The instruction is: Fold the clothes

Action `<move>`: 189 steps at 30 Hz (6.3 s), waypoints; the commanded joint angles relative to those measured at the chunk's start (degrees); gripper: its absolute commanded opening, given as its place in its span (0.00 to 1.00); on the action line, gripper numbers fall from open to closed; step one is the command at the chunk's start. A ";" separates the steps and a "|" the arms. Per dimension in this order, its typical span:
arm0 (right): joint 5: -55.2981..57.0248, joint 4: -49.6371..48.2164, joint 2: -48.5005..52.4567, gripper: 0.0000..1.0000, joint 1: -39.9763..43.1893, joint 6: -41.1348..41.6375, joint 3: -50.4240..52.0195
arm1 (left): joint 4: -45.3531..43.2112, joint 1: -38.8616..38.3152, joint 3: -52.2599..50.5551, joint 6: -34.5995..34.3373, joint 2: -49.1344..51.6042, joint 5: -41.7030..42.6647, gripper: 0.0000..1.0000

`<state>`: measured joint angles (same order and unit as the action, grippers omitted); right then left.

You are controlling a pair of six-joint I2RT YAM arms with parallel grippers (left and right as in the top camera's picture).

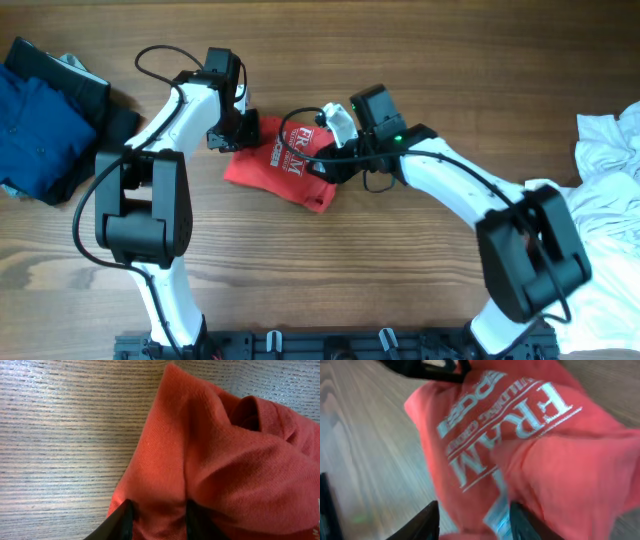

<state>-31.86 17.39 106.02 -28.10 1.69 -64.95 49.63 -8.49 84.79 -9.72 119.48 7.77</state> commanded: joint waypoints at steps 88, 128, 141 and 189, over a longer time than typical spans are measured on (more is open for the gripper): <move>24.79 22.18 0.81 0.69 6.84 22.29 6.03 | -9.84 0.90 -17.68 9.55 -1.36 35.12 0.73; 30.80 33.38 -25.86 0.70 18.43 16.50 6.03 | -18.58 37.53 8.33 4.52 -15.96 13.20 0.04; 30.53 33.24 -25.73 0.71 18.43 16.79 6.05 | -34.10 49.81 8.33 -4.48 -13.55 12.07 0.08; 28.00 25.59 -25.73 1.00 18.43 16.31 6.10 | -2.71 12.68 8.33 -4.26 -11.43 -4.61 1.00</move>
<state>-2.98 42.72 80.62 -9.91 18.74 -58.78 47.40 1.50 92.20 -14.28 111.53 4.91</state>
